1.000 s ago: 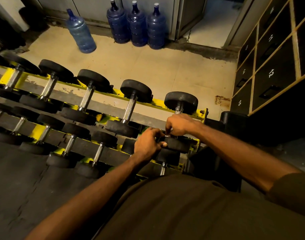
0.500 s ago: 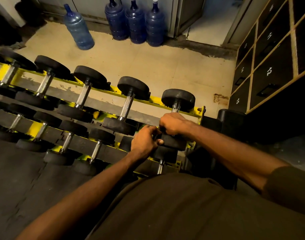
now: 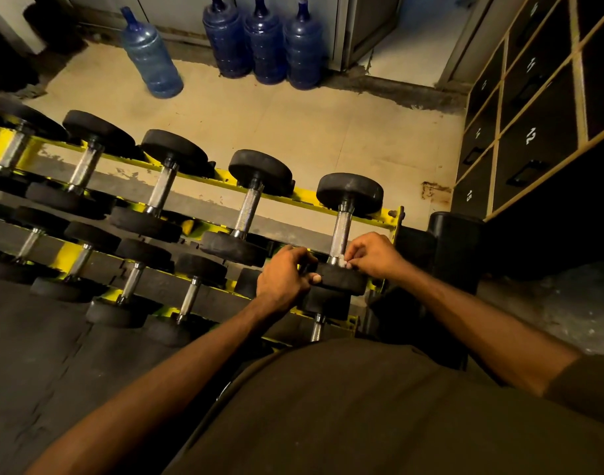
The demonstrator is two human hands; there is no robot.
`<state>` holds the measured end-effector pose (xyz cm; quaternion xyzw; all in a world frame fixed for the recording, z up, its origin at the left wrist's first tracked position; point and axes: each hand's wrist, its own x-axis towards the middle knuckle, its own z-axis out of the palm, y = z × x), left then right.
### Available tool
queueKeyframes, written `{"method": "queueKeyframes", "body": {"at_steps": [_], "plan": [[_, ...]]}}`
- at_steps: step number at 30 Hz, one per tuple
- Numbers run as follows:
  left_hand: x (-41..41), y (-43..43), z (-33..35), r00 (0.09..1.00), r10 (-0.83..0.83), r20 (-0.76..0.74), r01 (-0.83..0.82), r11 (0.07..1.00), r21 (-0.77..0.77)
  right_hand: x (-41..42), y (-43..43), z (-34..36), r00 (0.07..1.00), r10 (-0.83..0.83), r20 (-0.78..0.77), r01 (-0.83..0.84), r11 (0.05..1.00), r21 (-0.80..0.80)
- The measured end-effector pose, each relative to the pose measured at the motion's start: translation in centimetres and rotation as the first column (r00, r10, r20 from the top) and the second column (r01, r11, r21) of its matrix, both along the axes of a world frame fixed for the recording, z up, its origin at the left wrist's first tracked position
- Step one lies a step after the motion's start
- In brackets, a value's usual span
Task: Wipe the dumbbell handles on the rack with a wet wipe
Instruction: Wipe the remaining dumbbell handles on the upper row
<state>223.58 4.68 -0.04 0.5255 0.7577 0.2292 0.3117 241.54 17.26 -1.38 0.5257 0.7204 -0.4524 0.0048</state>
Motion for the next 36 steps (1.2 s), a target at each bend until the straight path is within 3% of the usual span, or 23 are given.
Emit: {"method": "queueKeyframes", "body": {"at_steps": [5, 13, 17, 21, 23, 26, 28, 30, 33, 34, 36], "plan": [[0.2, -0.1, 0.1, 1.0, 0.0, -0.012, 0.0, 1.0, 0.01, -1.5, -0.1, -2.1, 0.975, -0.222, -0.003, 0.218, 0.962, -0.166], [0.1, -0.2, -0.3, 1.0, -0.004, 0.007, 0.004, 1.0, 0.007, -0.4, 1.0, -2.4, 0.976, -0.218, -0.021, 0.182, 0.861, -0.475], [0.0, -0.1, -0.2, 1.0, -0.004, -0.001, 0.004, 1.0, -0.003, 0.4, 0.5, -1.6, 0.955, -0.288, -0.07, 0.247, 0.904, -0.349], [0.0, -0.2, 0.0, 1.0, -0.021, -0.017, 0.021, 1.0, -0.004, 1.4, -0.3, 0.2, 0.929, -0.275, -0.25, 0.189, 0.929, -0.318], [0.2, -0.1, 0.2, 0.999, -0.035, -0.035, 0.035, 0.999, 0.0, 0.7, -0.4, 0.2, 0.891, -0.302, -0.338, 0.249, 0.949, -0.191], [0.4, -0.2, 0.2, 0.997, -0.04, -0.064, 0.04, 0.999, 0.0, -1.2, 0.0, -1.0, 0.829, -0.412, -0.379, 0.449, 0.893, 0.011], [0.6, -0.4, 0.1, 0.995, -0.032, -0.092, 0.033, 0.999, 0.01, -2.0, -0.1, -1.5, 0.841, -0.389, -0.376, 0.469, 0.87, 0.15], [0.7, -0.6, 0.2, 0.996, -0.015, -0.09, 0.017, 1.0, 0.024, -1.9, -0.5, -1.3, 0.915, -0.248, -0.317, 0.341, 0.897, 0.282], [0.8, -0.5, 0.5, 0.981, -0.107, -0.16, 0.113, 0.993, 0.032, -1.1, -0.6, -0.1, 0.992, 0.082, -0.097, -0.056, 0.968, 0.244], [0.8, -0.4, 0.5, 0.97, -0.139, -0.198, 0.148, 0.989, 0.029, -0.9, -0.3, 0.3, 0.99, 0.131, -0.059, -0.115, 0.969, 0.22], [0.7, -0.4, 0.5, 0.952, -0.169, -0.254, 0.183, 0.983, 0.032, -0.8, 0.6, 0.4, 0.996, 0.059, -0.062, -0.038, 0.956, 0.29]]}}
